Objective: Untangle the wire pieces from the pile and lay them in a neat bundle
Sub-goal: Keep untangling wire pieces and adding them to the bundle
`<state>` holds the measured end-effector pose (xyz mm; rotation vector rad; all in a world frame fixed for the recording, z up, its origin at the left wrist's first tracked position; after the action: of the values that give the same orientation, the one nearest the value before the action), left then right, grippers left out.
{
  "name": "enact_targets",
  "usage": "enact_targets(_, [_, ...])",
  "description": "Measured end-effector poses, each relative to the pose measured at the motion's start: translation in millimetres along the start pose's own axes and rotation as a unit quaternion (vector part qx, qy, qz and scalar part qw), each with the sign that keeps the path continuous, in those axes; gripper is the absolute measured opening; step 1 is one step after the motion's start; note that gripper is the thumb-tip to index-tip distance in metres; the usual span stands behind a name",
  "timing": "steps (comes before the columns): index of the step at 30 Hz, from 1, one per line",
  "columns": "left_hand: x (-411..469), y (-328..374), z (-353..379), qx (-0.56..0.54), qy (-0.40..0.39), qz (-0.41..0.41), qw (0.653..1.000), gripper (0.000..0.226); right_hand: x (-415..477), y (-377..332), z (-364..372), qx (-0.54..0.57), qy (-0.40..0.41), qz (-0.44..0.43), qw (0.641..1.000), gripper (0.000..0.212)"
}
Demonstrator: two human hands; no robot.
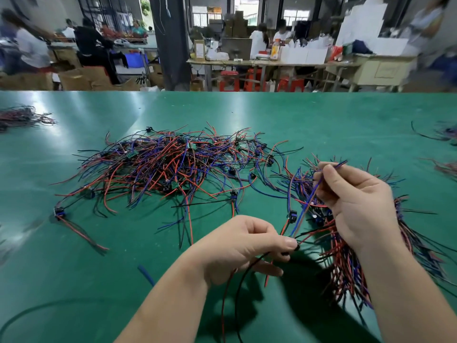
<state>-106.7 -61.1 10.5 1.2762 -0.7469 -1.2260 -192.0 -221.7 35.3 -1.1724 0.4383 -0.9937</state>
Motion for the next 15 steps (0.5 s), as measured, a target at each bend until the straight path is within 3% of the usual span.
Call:
enact_targets(3, [-1, -1, 0, 0.019, -0.019, -0.006, 1.000, 0.018, -5, 3, 2, 0.001, -0.010, -0.024, 1.000, 0.014])
enact_targets(7, [-4, 0, -2, 0.027, -0.041, -0.017, 0.999, 0.010, -8, 2, 5, 0.010, 0.001, 0.007, 1.000, 0.012])
enact_targets(10, [-4, -1, -3, 0.009, -0.048, -0.022, 0.999, 0.027, -9, 0, 5, 0.013, 0.015, 0.037, 0.999, 0.019])
enact_targets(15, [-12, 0, -2, 0.047, -0.183, -0.004, 0.982, 0.033, -10, 0, 7, 0.027, 0.050, 0.066, 0.996, 0.038])
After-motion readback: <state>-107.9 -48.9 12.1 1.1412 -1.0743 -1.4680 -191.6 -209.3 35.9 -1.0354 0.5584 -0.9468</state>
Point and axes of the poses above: each hand's wrist, its own x-axis towards the middle knuckle, its own z-axis out of the palm, y = z × x, the point moved 1 cm from there along x, towards the middle knuckle, and after that the axes turned 1 degree about -z, right-handed, at the moved point
